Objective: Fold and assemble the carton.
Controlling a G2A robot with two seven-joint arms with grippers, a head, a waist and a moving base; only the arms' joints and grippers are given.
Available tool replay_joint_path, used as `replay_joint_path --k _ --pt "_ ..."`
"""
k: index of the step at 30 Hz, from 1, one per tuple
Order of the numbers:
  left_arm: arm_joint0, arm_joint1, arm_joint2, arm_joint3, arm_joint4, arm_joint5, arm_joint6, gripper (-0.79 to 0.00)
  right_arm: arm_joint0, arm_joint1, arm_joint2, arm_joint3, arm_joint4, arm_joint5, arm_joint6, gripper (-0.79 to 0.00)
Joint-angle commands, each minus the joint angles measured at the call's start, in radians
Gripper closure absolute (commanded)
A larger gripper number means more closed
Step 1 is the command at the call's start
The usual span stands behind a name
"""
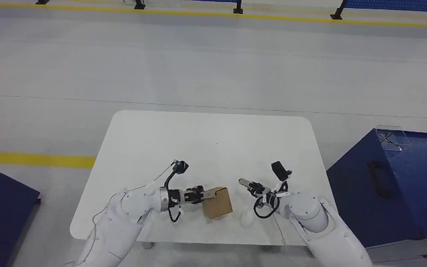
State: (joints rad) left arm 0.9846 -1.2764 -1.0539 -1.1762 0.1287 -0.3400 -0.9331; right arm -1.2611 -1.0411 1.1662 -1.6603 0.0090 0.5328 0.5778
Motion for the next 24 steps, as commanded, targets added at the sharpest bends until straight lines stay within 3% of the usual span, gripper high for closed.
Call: replay_joint_path --k 1,4,8,12,13,14,15,16,17,20,22,24 --pt "-0.016 -0.004 0.011 0.026 0.018 0.014 0.038 -0.785 0.009 -0.002 -0.018 0.01 -0.013 0.008 0.018 -0.785" --pt "-0.024 -0.006 0.017 0.047 0.029 0.035 0.076 -0.785 0.011 -0.002 -0.025 0.012 -0.021 0.011 0.025 -0.785" --pt "-0.001 0.004 -0.031 0.017 0.062 0.044 0.204 -0.785 0.011 -0.002 -0.025 0.012 -0.021 0.011 0.025 -0.785" --pt "0.113 0.03 -0.134 -0.161 0.156 -0.007 0.417 -0.785 -0.003 -0.005 -0.019 0.009 -0.005 -0.013 -0.005 -0.785" --pt "0.161 0.036 -0.155 -0.236 0.187 -0.044 0.467 -0.662 -0.006 -0.005 -0.013 0.005 0.005 -0.019 -0.011 -0.785" --pt "0.213 0.042 -0.171 -0.312 0.217 -0.101 0.509 -0.391 -0.01 -0.006 -0.004 0.003 0.016 -0.025 -0.018 -0.785" --pt "0.264 0.048 -0.188 -0.378 0.27 -0.152 0.552 -0.252 -0.014 -0.006 0.004 0.001 0.027 -0.03 -0.026 -0.785" --pt "0.312 0.053 -0.2 -0.437 0.343 -0.195 0.602 -0.065 -0.019 -0.006 0.012 -0.002 0.039 -0.035 -0.032 -0.785" --pt "0.357 0.056 -0.204 -0.49 0.424 -0.233 0.656 0.0 -0.023 -0.007 0.02 -0.005 0.051 -0.042 -0.038 -0.785" --pt "0.449 0.057 -0.181 -0.579 0.651 -0.292 0.816 0.0 -0.033 -0.008 0.031 -0.008 0.077 -0.054 -0.043 -0.785" --pt "0.475 0.054 -0.15 -0.594 0.805 -0.282 0.917 0.0 -0.033 -0.008 0.031 -0.008 0.077 -0.054 -0.043 -0.785" --pt "0.475 0.047 -0.104 -0.585 0.958 -0.204 0.99 0.0 -0.035 -0.008 0.03 -0.008 0.079 -0.058 -0.042 -0.785"
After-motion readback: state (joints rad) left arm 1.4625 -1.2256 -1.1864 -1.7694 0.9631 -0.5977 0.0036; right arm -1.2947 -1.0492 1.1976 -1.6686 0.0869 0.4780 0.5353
